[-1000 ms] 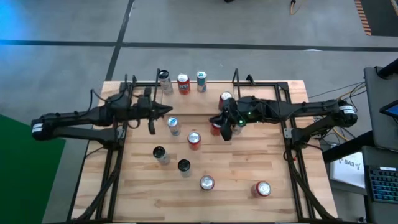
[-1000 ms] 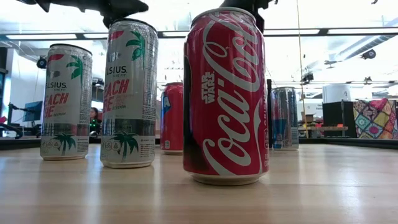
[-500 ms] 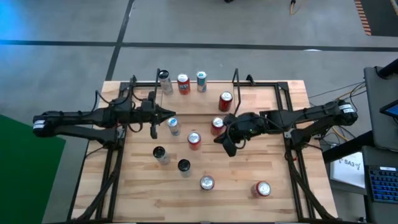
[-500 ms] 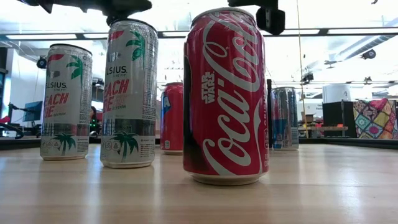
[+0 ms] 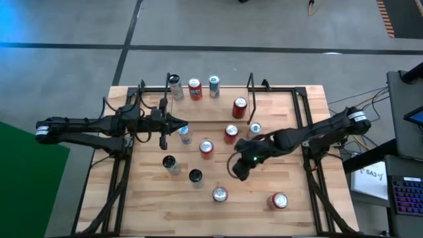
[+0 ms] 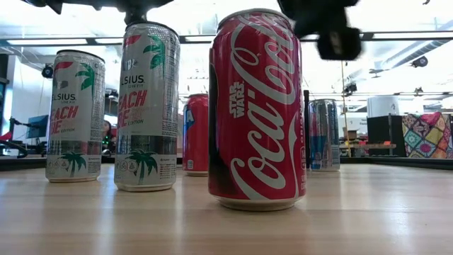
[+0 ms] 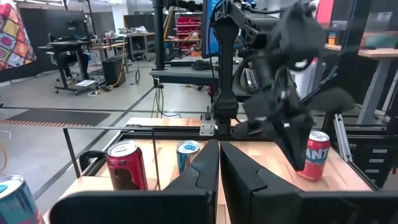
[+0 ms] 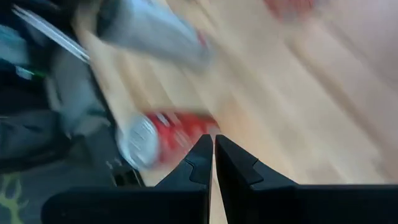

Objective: Place canned beverage on shelf
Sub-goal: Put the bottom orange soda can on the shelf aligned with the other orange soda can

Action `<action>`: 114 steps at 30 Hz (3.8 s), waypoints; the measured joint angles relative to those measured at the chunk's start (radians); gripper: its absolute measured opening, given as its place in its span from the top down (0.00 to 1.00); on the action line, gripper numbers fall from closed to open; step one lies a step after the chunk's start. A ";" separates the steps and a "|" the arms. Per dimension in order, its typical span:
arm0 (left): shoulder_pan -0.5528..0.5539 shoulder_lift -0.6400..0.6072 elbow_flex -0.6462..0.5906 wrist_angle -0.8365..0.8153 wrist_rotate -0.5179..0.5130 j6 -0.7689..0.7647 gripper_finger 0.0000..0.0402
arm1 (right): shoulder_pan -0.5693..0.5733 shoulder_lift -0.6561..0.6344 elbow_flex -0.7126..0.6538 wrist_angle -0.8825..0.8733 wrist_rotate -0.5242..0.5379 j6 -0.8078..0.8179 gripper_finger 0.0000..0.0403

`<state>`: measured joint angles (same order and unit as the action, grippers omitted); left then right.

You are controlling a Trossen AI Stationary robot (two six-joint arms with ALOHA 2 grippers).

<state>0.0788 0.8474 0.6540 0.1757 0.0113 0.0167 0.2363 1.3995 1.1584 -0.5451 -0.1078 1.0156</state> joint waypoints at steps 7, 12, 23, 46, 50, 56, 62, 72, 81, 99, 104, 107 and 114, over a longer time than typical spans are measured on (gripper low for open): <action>-0.023 0.000 0.000 0.001 0.002 -0.008 1.00 | 0.001 -0.004 0.001 -0.347 -0.049 0.193 0.97; -0.037 0.000 0.000 0.002 0.002 -0.008 1.00 | 0.018 -0.010 0.095 -0.587 -0.050 0.268 0.97; -0.039 0.000 -0.002 -0.003 0.001 -0.008 1.00 | 0.156 -0.011 0.335 -0.879 -0.051 0.410 0.97; -0.039 0.000 -0.010 -0.011 0.000 -0.007 1.00 | 0.597 0.030 0.288 -0.810 -0.127 1.033 0.97; -0.039 0.000 -0.010 -0.008 0.000 0.001 1.00 | 0.597 0.051 0.288 -0.817 -0.118 0.958 0.97; -0.044 0.000 -0.010 0.016 -0.001 0.030 1.00 | 0.571 0.064 0.287 -0.874 -0.072 0.947 0.89; -0.044 0.000 -0.010 0.009 -0.001 0.030 1.00 | 0.552 0.050 0.287 -0.838 -0.072 0.973 0.67; -0.044 0.000 -0.010 0.000 0.000 0.027 1.00 | 0.553 0.104 0.287 -0.817 -0.048 0.981 0.20; -0.044 0.000 -0.010 0.001 0.000 0.027 1.00 | 0.550 0.188 0.287 -0.746 -0.047 0.905 0.09; -0.044 -0.001 -0.010 -0.007 0.000 0.027 1.00 | 0.537 0.224 0.287 -0.733 0.004 0.849 0.09; -0.043 0.000 -0.010 -0.007 0.000 0.028 1.00 | 0.525 0.242 0.285 -0.722 0.009 0.840 0.09; -0.044 -0.001 -0.010 -0.006 0.000 0.029 1.00 | 0.520 0.255 0.284 -0.721 0.002 0.829 0.09; -0.043 -0.001 -0.010 -0.006 0.000 0.030 1.00 | 0.518 0.282 0.279 -0.704 0.004 0.816 0.09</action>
<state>0.0353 0.8467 0.6443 0.1693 0.0113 0.0467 0.7540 1.6810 1.4373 -1.2491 -0.1042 1.8318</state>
